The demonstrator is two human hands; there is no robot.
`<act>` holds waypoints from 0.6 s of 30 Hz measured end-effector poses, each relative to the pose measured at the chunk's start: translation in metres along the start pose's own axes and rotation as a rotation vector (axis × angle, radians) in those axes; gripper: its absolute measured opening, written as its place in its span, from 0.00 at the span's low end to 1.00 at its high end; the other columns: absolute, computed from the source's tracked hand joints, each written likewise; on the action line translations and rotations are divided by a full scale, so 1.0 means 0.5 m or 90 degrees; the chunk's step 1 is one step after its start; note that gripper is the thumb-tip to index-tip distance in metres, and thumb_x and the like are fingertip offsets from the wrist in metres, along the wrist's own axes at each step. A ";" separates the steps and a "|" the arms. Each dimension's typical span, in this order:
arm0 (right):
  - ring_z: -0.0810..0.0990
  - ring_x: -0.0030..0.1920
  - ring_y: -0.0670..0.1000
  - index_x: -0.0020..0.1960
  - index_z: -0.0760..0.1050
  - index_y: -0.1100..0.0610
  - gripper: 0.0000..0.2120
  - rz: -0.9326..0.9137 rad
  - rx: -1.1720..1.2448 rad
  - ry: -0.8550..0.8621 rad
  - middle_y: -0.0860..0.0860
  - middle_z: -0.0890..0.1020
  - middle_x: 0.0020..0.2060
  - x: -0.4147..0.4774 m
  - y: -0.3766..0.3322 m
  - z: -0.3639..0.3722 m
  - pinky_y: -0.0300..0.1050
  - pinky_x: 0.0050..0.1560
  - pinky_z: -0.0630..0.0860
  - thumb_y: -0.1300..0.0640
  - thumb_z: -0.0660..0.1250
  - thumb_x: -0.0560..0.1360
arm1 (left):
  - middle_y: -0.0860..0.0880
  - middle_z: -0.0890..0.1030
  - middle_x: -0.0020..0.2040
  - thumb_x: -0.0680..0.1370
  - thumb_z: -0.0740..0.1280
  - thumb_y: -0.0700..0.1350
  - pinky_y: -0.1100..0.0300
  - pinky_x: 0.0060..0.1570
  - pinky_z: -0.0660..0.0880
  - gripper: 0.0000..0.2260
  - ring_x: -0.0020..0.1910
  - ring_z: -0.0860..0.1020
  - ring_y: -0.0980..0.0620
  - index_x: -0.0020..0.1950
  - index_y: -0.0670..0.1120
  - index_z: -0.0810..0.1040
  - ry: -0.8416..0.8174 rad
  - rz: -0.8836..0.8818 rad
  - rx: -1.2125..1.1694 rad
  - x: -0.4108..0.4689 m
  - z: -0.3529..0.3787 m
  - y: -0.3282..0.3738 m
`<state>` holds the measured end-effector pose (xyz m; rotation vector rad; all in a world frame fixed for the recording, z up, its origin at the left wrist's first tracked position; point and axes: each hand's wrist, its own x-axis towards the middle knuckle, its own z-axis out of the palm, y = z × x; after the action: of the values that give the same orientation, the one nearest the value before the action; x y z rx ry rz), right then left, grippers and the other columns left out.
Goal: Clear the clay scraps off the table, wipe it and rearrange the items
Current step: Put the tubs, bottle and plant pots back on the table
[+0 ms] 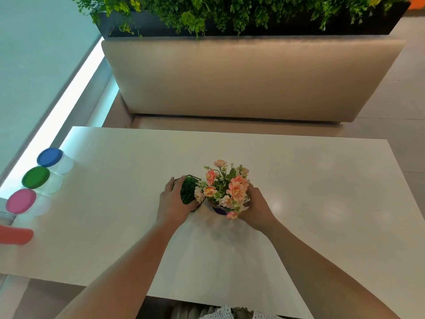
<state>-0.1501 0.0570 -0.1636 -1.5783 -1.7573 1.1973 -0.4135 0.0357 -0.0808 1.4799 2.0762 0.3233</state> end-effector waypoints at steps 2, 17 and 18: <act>0.77 0.62 0.48 0.72 0.70 0.45 0.48 0.008 -0.033 -0.028 0.43 0.79 0.58 0.029 0.028 0.012 0.54 0.54 0.82 0.30 0.81 0.57 | 0.49 0.54 0.84 0.75 0.77 0.54 0.43 0.74 0.66 0.42 0.79 0.60 0.39 0.83 0.56 0.59 0.010 -0.009 0.005 0.004 -0.005 0.006; 0.79 0.57 0.49 0.67 0.73 0.41 0.40 -0.054 -0.089 -0.060 0.40 0.80 0.55 0.077 0.050 -0.001 0.51 0.52 0.81 0.27 0.78 0.60 | 0.48 0.69 0.77 0.74 0.77 0.54 0.50 0.69 0.70 0.38 0.73 0.71 0.45 0.81 0.47 0.65 -0.011 -0.027 0.112 0.036 -0.030 0.042; 0.79 0.57 0.50 0.67 0.73 0.41 0.40 -0.054 -0.088 -0.063 0.39 0.80 0.55 0.076 0.050 -0.001 0.51 0.53 0.81 0.27 0.78 0.60 | 0.48 0.69 0.77 0.75 0.76 0.54 0.50 0.68 0.71 0.38 0.73 0.71 0.45 0.81 0.46 0.65 -0.015 -0.028 0.119 0.036 -0.030 0.045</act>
<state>-0.1447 0.0919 -0.1918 -1.5274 -1.9882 1.1537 -0.4087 0.0622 -0.0627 1.5341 2.1660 0.0956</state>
